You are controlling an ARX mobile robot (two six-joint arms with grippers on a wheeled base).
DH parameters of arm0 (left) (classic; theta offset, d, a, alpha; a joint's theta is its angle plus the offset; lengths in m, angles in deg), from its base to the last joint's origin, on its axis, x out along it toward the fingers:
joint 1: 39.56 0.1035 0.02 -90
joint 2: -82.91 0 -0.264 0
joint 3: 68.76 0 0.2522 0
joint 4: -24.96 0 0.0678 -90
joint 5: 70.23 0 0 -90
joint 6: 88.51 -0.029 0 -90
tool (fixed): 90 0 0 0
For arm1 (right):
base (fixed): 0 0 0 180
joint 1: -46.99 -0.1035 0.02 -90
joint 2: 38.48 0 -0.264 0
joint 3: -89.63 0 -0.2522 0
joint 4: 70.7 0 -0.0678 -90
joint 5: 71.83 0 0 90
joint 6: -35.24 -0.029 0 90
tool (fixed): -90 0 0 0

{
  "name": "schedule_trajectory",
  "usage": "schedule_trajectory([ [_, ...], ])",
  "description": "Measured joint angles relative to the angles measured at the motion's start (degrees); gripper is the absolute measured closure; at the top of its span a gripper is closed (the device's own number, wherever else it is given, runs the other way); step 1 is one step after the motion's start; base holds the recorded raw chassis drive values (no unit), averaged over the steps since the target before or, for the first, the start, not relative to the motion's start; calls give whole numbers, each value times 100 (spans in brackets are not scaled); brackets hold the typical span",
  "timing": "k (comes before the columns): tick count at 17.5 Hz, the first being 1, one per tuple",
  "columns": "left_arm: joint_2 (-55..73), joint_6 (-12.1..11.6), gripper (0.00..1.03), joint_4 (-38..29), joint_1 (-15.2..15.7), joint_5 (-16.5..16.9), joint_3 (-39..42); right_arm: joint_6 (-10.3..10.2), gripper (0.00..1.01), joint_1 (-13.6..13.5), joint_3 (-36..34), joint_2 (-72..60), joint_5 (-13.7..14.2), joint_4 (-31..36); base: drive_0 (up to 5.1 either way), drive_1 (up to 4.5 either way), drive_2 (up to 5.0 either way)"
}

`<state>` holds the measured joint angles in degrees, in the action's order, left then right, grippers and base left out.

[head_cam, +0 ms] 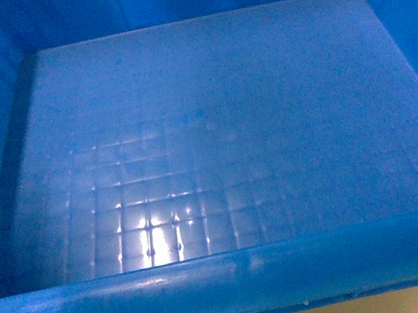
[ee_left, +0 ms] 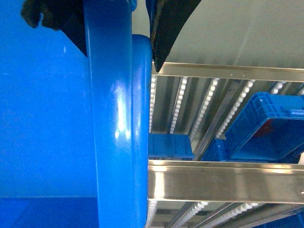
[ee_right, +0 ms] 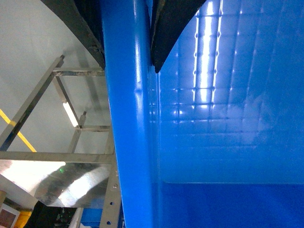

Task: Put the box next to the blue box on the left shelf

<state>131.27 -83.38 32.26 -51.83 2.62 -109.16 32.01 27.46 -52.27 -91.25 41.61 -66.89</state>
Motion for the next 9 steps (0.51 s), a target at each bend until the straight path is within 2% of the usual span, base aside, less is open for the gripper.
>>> schedule_trajectory([
  [4,0,0,85,-2,0,-2,0,2,84,2,0,0,-2,2,-493,147,330],
  [9,0,0,85,0,0,-2,0,2,84,2,0,0,0,-2,-499,239,239],
])
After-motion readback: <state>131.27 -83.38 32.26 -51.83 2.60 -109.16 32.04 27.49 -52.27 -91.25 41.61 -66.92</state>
